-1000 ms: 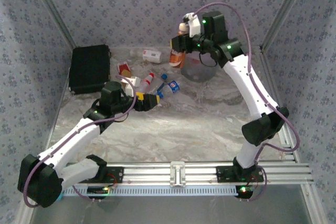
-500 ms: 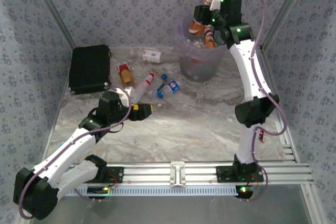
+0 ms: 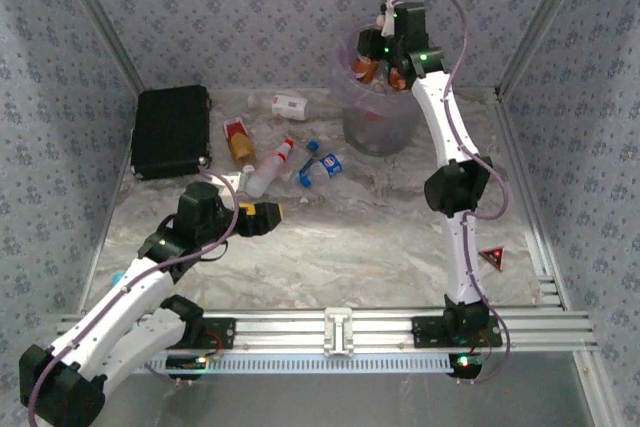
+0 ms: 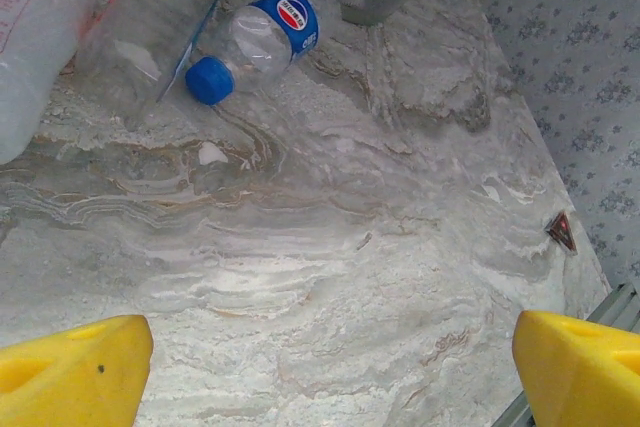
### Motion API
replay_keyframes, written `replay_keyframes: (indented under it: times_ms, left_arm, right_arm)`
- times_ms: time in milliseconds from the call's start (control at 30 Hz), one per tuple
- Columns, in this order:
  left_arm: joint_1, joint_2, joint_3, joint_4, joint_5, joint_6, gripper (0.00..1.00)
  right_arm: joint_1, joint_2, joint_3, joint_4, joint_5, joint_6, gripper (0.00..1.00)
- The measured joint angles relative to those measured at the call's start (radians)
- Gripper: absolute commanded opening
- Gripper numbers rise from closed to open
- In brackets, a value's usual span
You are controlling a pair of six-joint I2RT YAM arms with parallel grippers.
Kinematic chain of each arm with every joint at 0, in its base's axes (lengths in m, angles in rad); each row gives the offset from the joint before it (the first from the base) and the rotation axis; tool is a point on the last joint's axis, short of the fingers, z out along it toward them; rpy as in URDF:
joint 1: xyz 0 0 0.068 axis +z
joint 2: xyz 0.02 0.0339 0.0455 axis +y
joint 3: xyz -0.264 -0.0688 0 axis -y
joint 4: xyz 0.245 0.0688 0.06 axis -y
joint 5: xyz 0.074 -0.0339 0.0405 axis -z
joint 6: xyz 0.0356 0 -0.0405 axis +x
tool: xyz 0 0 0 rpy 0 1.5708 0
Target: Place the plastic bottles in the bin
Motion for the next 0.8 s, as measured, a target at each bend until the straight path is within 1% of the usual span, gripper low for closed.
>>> replay_keyframes:
  times_ms: [100, 133, 267, 367, 600, 800]
  left_arm:
    - [0.000, -0.006, -0.013, -0.001, -0.004, -0.007, 0.92]
    - [0.000, -0.005, -0.017, -0.003, -0.004, -0.009, 0.92]
    - [0.000, -0.005, -0.018, -0.007, -0.008, -0.013, 0.93]
    - [0.001, 0.003, -0.017, -0.008, -0.008, -0.013, 0.95]
    - [0.006, 0.018, -0.017, -0.010, -0.008, -0.013, 0.97]
    - [0.013, 0.019, -0.017, -0.018, -0.008, -0.013, 0.98]
  right_arm:
    - [0.009, 0.010, -0.014, -0.010, -0.015, 0.009, 0.41]
    - [0.013, 0.011, -0.018, -0.019, -0.016, 0.010, 0.44]
    - [0.027, 0.011, -0.045, -0.032, -0.018, 0.011, 0.65]
    - [0.032, 0.011, -0.055, -0.046, -0.019, 0.014, 0.78]
    - [0.034, 0.011, -0.048, -0.072, 0.010, 0.008, 0.93]
    - [0.034, -0.005, -0.019, -0.121, 0.035, -0.018, 0.97]
